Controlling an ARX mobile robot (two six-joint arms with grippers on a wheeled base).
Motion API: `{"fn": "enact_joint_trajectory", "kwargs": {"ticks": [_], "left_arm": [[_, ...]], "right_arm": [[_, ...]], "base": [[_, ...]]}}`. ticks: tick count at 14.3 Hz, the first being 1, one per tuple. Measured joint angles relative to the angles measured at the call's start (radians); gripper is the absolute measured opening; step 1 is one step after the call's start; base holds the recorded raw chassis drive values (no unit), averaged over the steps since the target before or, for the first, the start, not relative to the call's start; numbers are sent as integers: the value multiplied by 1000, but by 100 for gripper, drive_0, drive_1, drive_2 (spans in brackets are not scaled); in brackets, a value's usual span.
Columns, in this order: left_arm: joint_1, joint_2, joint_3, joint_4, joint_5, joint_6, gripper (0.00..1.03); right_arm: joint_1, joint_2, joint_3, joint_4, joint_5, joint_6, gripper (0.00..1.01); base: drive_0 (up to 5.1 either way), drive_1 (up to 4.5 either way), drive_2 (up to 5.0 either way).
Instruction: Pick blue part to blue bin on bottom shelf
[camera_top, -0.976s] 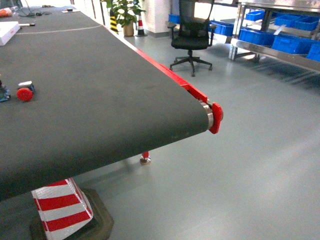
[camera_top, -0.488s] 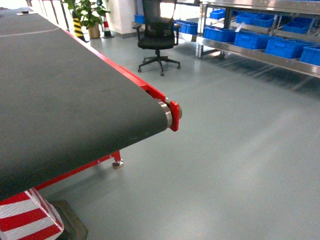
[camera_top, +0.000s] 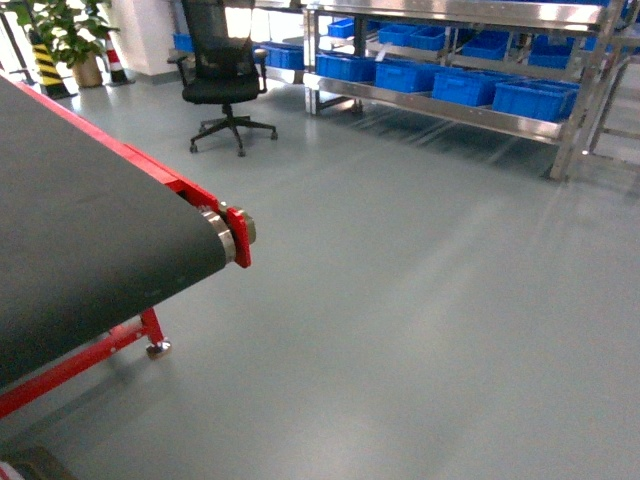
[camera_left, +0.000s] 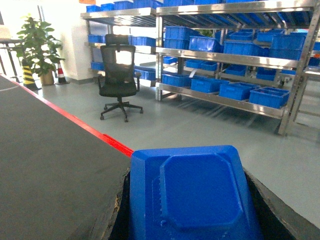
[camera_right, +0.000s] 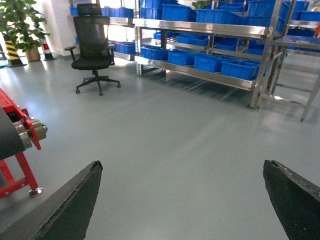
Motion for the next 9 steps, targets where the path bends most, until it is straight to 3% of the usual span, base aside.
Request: {"fn": "enact_joint_trajectory", "kwargs": {"ticks": [9], "left_arm": [[0,0,0,0,0,0,44]], "right_arm": [[0,0,0,0,0,0,98]], "base": [[-145,-145,-145]]}}
